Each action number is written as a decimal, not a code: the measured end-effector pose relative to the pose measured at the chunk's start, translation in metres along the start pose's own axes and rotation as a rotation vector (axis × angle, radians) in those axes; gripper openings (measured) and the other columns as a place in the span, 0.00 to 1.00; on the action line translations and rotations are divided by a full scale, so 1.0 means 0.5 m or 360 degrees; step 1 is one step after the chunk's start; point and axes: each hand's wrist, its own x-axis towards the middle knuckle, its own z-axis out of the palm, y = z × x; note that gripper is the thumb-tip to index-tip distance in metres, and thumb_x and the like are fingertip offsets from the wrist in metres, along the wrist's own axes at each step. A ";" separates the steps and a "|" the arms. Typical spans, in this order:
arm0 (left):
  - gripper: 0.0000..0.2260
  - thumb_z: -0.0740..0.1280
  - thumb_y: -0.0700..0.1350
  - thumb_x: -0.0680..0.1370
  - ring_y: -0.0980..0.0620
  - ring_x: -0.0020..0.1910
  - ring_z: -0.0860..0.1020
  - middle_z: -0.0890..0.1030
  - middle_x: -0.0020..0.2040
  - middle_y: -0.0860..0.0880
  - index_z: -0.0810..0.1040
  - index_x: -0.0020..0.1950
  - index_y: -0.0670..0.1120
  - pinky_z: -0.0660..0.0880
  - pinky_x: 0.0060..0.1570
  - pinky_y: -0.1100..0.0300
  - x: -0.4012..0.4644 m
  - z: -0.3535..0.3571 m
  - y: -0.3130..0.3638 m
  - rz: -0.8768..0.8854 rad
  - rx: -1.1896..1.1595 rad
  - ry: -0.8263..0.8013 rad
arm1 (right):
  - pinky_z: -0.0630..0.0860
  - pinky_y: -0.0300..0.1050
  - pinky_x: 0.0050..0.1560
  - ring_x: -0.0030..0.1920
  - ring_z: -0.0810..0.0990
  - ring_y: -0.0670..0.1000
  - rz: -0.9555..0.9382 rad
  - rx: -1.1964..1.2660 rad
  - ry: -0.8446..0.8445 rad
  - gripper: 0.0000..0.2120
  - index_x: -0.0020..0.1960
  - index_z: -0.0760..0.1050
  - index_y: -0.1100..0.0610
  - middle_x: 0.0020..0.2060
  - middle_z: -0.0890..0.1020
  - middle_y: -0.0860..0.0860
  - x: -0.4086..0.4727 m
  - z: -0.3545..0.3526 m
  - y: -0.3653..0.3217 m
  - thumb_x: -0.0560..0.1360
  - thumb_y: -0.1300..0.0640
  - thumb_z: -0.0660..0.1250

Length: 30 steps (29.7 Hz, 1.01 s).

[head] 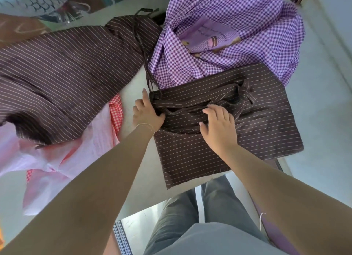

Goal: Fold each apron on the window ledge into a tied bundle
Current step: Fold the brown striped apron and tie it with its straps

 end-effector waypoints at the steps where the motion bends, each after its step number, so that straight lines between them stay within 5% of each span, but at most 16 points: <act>1: 0.42 0.68 0.54 0.75 0.42 0.63 0.70 0.63 0.70 0.42 0.42 0.78 0.50 0.74 0.60 0.48 -0.002 0.002 -0.001 0.0018 0.0019 -0.0004 | 0.69 0.53 0.66 0.64 0.74 0.55 -0.0057 0.0032 -0.0004 0.17 0.62 0.74 0.57 0.62 0.77 0.54 0.015 -0.002 -0.005 0.76 0.52 0.67; 4: 0.36 0.64 0.46 0.78 0.47 0.47 0.77 0.69 0.66 0.43 0.45 0.78 0.50 0.79 0.42 0.55 0.005 0.001 -0.001 -0.0057 -0.0079 0.0043 | 0.65 0.51 0.69 0.67 0.72 0.53 -0.0214 0.0093 -0.0154 0.18 0.66 0.72 0.55 0.65 0.76 0.53 0.079 -0.008 -0.035 0.78 0.51 0.64; 7: 0.26 0.57 0.43 0.81 0.51 0.35 0.76 0.79 0.48 0.46 0.51 0.78 0.47 0.73 0.31 0.59 0.016 -0.009 -0.005 -0.0202 -0.0319 0.0105 | 0.58 0.54 0.73 0.71 0.67 0.54 -0.0286 -0.0141 -0.0491 0.25 0.71 0.65 0.53 0.69 0.71 0.52 0.149 0.001 -0.057 0.77 0.44 0.63; 10: 0.20 0.54 0.42 0.81 0.50 0.41 0.76 0.78 0.46 0.46 0.61 0.74 0.48 0.74 0.36 0.58 0.030 -0.016 -0.025 -0.0416 -0.0970 0.0026 | 0.56 0.60 0.73 0.70 0.67 0.57 -0.0284 -0.0415 -0.0658 0.32 0.73 0.62 0.53 0.69 0.70 0.54 0.188 0.018 -0.062 0.75 0.39 0.64; 13: 0.16 0.54 0.39 0.80 0.47 0.48 0.78 0.79 0.49 0.45 0.71 0.67 0.44 0.79 0.44 0.53 0.061 -0.013 -0.055 -0.0925 -0.1883 -0.0227 | 0.60 0.59 0.71 0.68 0.69 0.58 -0.0328 -0.0492 -0.0652 0.32 0.72 0.63 0.54 0.67 0.71 0.56 0.205 0.029 -0.061 0.75 0.37 0.62; 15: 0.14 0.55 0.38 0.80 0.48 0.48 0.78 0.79 0.47 0.47 0.74 0.62 0.43 0.77 0.42 0.58 0.063 -0.016 -0.061 -0.1100 -0.2072 -0.0133 | 0.62 0.58 0.70 0.66 0.70 0.58 -0.0330 -0.0493 -0.0662 0.32 0.70 0.65 0.55 0.65 0.72 0.56 0.211 0.029 -0.058 0.76 0.34 0.58; 17: 0.15 0.59 0.39 0.79 0.52 0.52 0.75 0.76 0.51 0.51 0.72 0.65 0.45 0.74 0.47 0.64 0.039 -0.022 -0.058 -0.0810 -0.1490 0.0384 | 0.64 0.58 0.68 0.64 0.73 0.58 -0.0281 -0.0439 -0.0604 0.34 0.68 0.69 0.55 0.62 0.76 0.55 0.216 0.025 -0.051 0.76 0.30 0.49; 19: 0.15 0.59 0.40 0.79 0.53 0.61 0.71 0.73 0.61 0.49 0.70 0.66 0.46 0.67 0.59 0.65 -0.003 -0.032 -0.040 -0.0132 -0.0776 0.0863 | 0.65 0.58 0.66 0.60 0.75 0.57 -0.0222 -0.0360 -0.0465 0.32 0.63 0.73 0.55 0.57 0.79 0.54 0.220 0.018 -0.035 0.78 0.33 0.44; 22: 0.23 0.52 0.53 0.82 0.48 0.75 0.60 0.62 0.76 0.47 0.60 0.76 0.46 0.56 0.74 0.54 -0.010 0.007 -0.018 0.0817 0.0018 0.0385 | 0.66 0.58 0.63 0.58 0.75 0.57 -0.0193 -0.0414 -0.0410 0.24 0.60 0.74 0.55 0.55 0.79 0.54 0.227 0.005 0.010 0.81 0.42 0.47; 25: 0.34 0.37 0.65 0.77 0.48 0.78 0.42 0.42 0.79 0.47 0.39 0.78 0.48 0.42 0.76 0.52 0.008 0.055 -0.040 0.0725 0.0522 -0.0043 | 0.66 0.60 0.63 0.61 0.74 0.58 -0.0167 -0.0544 -0.0591 0.26 0.62 0.72 0.54 0.59 0.77 0.54 0.230 -0.010 0.061 0.78 0.36 0.53; 30: 0.34 0.36 0.66 0.76 0.49 0.77 0.38 0.37 0.78 0.48 0.34 0.76 0.49 0.39 0.75 0.53 -0.001 0.072 -0.090 0.0740 0.0670 -0.0035 | 0.68 0.57 0.63 0.61 0.76 0.56 -0.0080 -0.0419 -0.0893 0.27 0.63 0.69 0.52 0.60 0.77 0.52 0.221 -0.036 0.099 0.74 0.33 0.61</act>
